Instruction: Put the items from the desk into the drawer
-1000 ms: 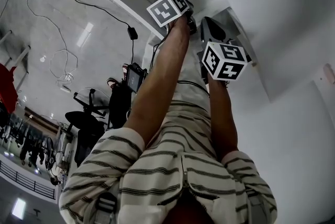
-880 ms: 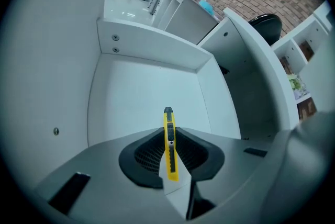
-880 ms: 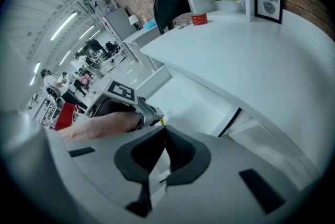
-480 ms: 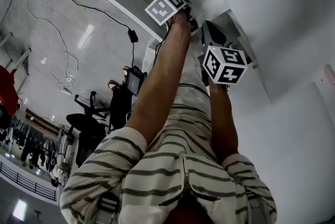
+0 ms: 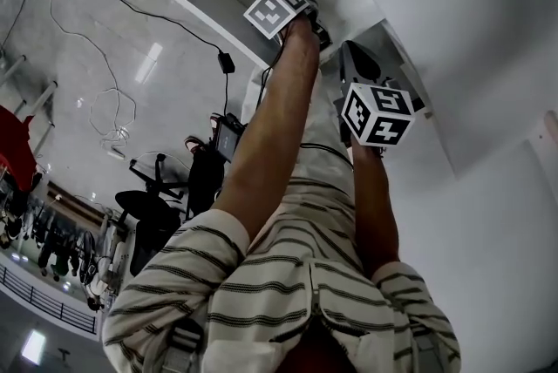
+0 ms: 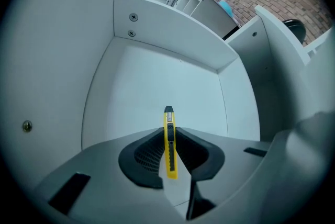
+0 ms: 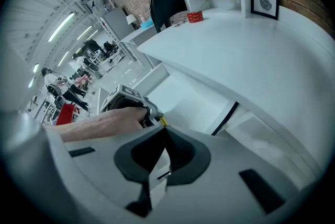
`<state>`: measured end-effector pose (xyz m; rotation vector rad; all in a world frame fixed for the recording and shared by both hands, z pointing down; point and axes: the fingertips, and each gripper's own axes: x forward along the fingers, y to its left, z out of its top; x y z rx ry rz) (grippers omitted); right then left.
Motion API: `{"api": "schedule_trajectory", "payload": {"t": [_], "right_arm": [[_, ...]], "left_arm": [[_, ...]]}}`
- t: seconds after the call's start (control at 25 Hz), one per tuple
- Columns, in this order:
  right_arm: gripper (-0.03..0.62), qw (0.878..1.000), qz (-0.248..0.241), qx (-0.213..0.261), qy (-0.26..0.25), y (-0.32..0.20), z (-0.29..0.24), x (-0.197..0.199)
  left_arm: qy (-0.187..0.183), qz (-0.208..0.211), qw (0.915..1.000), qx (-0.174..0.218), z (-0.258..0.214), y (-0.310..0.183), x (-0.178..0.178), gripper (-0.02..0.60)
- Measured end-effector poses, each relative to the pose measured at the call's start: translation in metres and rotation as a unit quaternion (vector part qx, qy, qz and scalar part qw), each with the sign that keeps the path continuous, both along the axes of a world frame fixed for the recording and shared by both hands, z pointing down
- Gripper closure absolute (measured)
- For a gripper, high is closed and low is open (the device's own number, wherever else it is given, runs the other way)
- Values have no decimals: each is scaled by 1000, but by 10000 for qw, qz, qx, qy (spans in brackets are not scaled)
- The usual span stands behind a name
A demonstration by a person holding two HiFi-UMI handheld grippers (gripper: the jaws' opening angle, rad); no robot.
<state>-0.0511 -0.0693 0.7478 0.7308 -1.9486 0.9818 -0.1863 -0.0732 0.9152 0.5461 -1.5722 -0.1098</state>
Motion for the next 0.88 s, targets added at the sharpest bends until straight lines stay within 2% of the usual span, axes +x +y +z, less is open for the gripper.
{"api": "schedule_trajectory", "payload": {"t": [0.52, 0.88], "right_arm": [[582, 10000, 69, -27, -28, 3, 0, 4], [582, 9999, 120, -31, -44, 5, -2, 6]], "left_arm": [[93, -1, 10000, -1, 7, -1, 1, 511], [133, 24, 9999, 48, 4, -5, -1, 469]]}}
